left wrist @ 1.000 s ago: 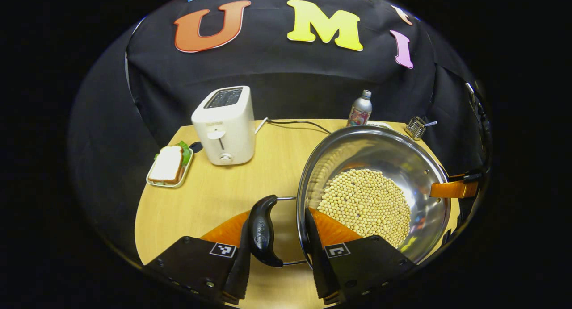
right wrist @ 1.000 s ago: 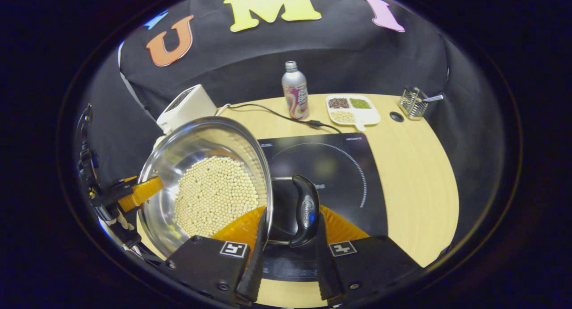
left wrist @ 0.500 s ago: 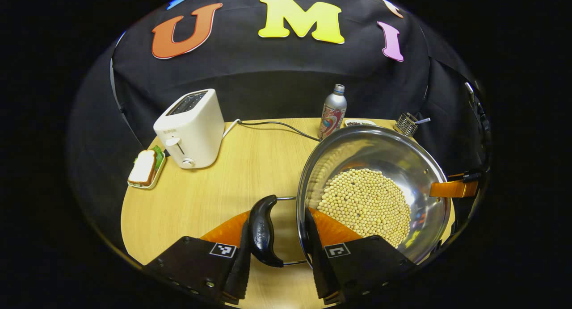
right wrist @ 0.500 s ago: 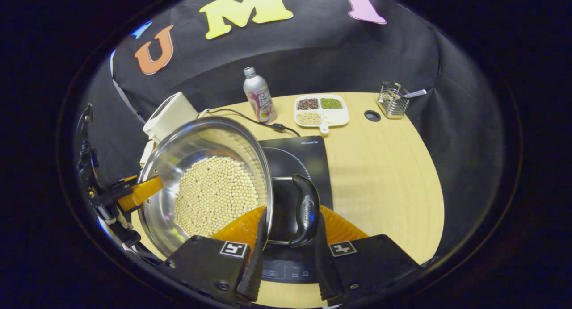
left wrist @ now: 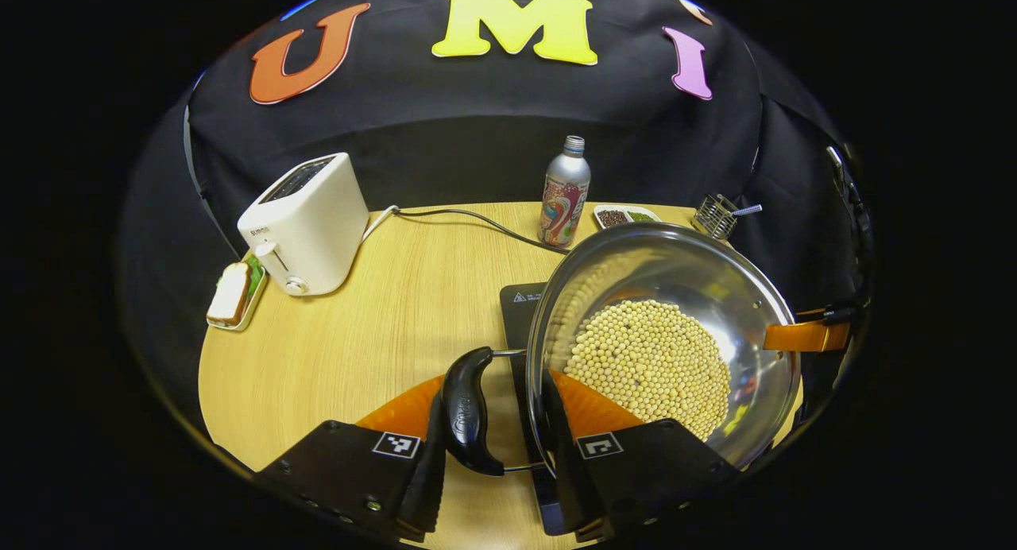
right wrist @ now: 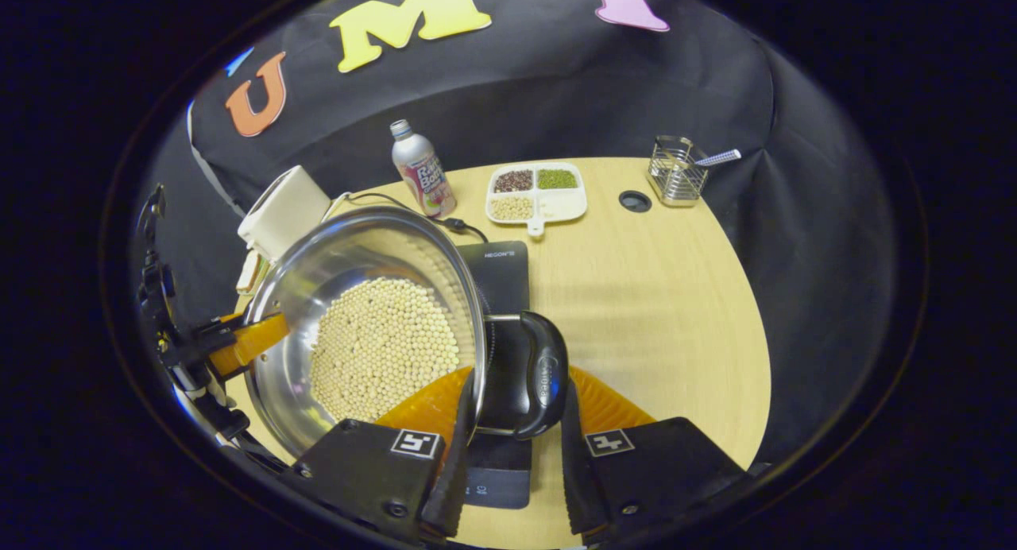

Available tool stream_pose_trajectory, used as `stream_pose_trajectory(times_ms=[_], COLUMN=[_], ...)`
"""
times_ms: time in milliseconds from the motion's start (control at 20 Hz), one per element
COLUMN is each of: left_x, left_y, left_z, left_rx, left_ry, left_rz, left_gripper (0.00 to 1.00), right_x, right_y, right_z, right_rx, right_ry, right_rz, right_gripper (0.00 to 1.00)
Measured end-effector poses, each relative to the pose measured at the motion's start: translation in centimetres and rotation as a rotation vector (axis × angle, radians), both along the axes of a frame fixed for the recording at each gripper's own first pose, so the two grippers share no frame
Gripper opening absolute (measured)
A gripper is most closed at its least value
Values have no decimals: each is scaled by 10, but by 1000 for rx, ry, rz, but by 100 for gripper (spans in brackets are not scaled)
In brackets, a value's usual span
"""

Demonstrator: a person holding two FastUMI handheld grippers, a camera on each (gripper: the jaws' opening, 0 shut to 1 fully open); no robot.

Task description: First push the handle of the pot to place it horizontally, then grasp the pot with both hands and set it on the induction cooktop.

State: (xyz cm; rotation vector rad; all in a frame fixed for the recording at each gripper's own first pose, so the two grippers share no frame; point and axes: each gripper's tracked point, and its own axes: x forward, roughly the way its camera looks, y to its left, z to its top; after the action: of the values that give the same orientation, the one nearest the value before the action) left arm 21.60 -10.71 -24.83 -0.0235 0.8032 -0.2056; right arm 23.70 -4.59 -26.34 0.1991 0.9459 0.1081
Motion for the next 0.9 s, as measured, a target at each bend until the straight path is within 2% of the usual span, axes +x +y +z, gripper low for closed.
stream_pose_trajectory(times_ms=[900], left_x=[13], left_y=[-6], left_z=[-22], left_rx=[-17], left_ry=[40], left_rz=[18], left_gripper=[56], right_x=[21], right_y=[-4], right_z=[-18], right_rx=[-3], right_ry=[34], right_rz=[15], right_gripper=[50])
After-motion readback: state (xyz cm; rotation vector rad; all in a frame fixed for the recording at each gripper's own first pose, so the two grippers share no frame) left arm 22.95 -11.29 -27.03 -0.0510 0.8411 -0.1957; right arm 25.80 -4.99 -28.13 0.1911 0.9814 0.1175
